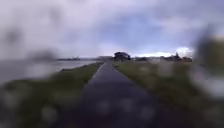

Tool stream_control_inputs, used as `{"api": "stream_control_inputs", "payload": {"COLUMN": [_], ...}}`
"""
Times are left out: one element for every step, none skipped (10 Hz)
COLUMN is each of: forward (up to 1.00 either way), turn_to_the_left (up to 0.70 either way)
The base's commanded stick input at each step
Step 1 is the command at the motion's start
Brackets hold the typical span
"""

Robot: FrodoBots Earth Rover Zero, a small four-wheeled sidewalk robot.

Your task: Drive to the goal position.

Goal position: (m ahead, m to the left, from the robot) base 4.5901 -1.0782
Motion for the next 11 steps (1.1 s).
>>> {"api": "stream_control_inputs", "payload": {"forward": [0.7, 0.7, 0.7, 0.7, 0.7, 0.7, 0.7, 0.7, 0.7, 0.7, 0.7], "turn_to_the_left": [0.0, 0.0, 0.0, 0.0, 0.0, 0.0, 0.0, 0.0, 0.0, 0.0, 0.0]}}
